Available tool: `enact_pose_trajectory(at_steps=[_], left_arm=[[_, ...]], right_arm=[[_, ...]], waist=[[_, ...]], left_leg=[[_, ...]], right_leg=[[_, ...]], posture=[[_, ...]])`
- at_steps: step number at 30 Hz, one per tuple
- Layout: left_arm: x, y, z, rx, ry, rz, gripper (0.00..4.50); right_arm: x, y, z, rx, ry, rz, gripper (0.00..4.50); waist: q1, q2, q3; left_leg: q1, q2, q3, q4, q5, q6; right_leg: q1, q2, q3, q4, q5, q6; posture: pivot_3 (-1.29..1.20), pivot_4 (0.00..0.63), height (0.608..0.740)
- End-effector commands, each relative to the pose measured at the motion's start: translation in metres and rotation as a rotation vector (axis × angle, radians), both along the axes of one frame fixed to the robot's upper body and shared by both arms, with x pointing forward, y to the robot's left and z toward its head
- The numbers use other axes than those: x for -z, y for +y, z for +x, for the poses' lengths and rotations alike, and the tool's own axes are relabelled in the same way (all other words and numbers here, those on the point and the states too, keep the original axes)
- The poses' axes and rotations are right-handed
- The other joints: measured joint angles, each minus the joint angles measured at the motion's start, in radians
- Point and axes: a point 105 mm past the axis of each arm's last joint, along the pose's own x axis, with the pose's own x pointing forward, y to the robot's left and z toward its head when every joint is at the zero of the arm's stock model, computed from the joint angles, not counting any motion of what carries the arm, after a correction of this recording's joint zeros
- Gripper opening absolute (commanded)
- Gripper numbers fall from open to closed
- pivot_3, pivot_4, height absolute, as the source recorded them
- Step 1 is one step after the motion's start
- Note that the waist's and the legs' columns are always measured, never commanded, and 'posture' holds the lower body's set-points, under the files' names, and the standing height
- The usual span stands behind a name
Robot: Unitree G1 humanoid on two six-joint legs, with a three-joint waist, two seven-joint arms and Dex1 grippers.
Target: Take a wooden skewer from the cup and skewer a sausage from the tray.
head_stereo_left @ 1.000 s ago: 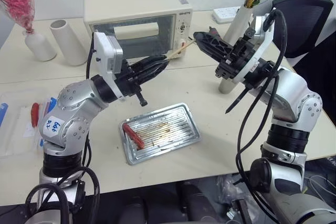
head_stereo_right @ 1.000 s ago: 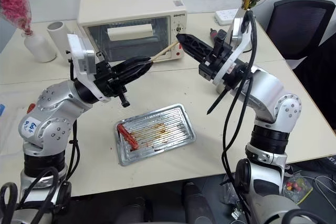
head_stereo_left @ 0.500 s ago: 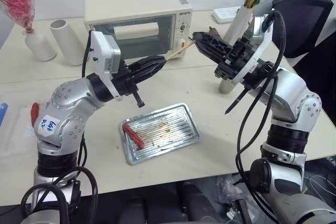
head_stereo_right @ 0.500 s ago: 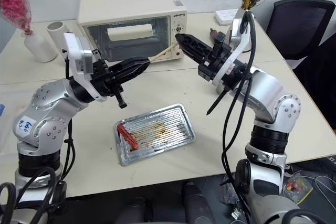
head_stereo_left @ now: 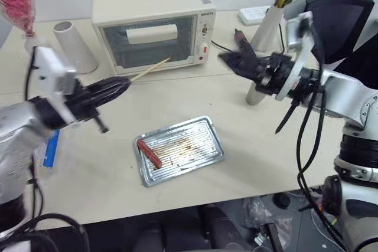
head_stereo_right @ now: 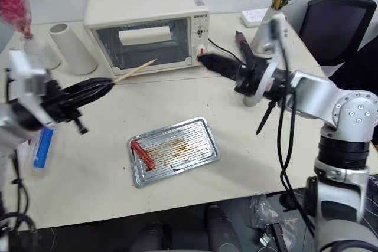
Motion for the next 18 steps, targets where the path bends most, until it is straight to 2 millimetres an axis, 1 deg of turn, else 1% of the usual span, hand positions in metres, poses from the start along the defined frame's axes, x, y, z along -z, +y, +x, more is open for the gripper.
enact_pose_trajectory(at_steps=[1, 3, 4, 7, 9, 12, 15, 18], left_arm=[[-0.009, 0.006, -0.024, 0.005, -0.001, 0.043, 0.0], [-0.007, 0.012, -0.034, -0.013, 0.028, 0.071, 0.0], [-0.008, 0.016, -0.038, -0.025, 0.039, 0.08, 0.0], [-0.01, 0.022, -0.044, -0.043, 0.06, 0.111, 0.0], [-0.011, 0.024, -0.046, -0.049, 0.067, 0.127, 0.0], [-0.014, 0.026, -0.045, -0.057, 0.065, 0.145, 0.0], [-0.016, 0.025, -0.044, -0.056, 0.061, 0.15, 0.0], [-0.015, 0.025, -0.044, -0.06, 0.059, 0.159, 0.0]], right_arm=[[0.032, 0.019, -0.012, -0.076, -0.104, -0.185, 4.48], [0.057, 0.031, -0.02, -0.117, -0.144, -0.289, 4.48], [0.067, 0.036, -0.022, -0.131, -0.138, -0.305, 4.48], [0.084, 0.05, -0.02, -0.159, -0.152, -0.343, 4.48], [0.092, 0.06, -0.021, -0.203, -0.186, -0.38, 4.48], [0.103, 0.079, -0.024, -0.241, -0.202, -0.392, 4.48], [0.113, 0.093, -0.027, -0.273, -0.251, -0.422, 4.48], [0.121, 0.107, -0.023, -0.263, -0.297, -0.442, 4.48]], waist=[[0.0, -0.001, 0.0], [0.002, -0.001, 0.0], [0.003, -0.001, 0.0], [0.001, -0.001, 0.0], [0.0, -0.001, -0.001], [-0.001, -0.001, -0.001], [-0.003, -0.001, -0.001], [-0.005, -0.001, -0.001]], left_leg=[[0.0, 0.0, 0.0, 0.0, 0.0, 0.0], [0.0, 0.0, -0.001, 0.0, 0.0, 0.0], [0.0, -0.001, 0.0, 0.0, 0.0, 0.0], [0.0, -0.002, 0.001, 0.001, 0.001, -0.001], [0.002, -0.003, 0.002, 0.001, 0.001, -0.001], [0.003, -0.004, 0.003, 0.001, 0.001, -0.001], [0.003, -0.003, 0.002, 0.001, 0.001, -0.002], [0.003, -0.003, 0.002, 0.001, 0.001, -0.003]], right_leg=[[0.0, 0.0, -0.001, -0.001, 0.0, -0.001], [0.0, 0.0, -0.001, 0.0, -0.001, -0.002], [0.0, -0.001, -0.001, 0.0, -0.001, -0.002], [0.0, -0.001, -0.001, 0.0, -0.001, -0.002], [0.0, -0.001, 0.0, 0.0, 0.0, -0.002], [0.0, 0.0, -0.001, 0.001, 0.0, -0.004], [-0.001, 0.002, -0.002, 0.003, -0.001, -0.006], [-0.002, 0.002, -0.003, 0.005, -0.002, -0.008]], posture=[[0.0, 0.15, 0.74], [0.0, 0.15, 0.74], [0.0, 0.15, 0.74], [0.0, 0.15, 0.74], [0.0, 0.15, 0.74], [0.0, 0.15, 0.74], [0.0, 0.15, 0.74], [0.0, 0.15, 0.74]])
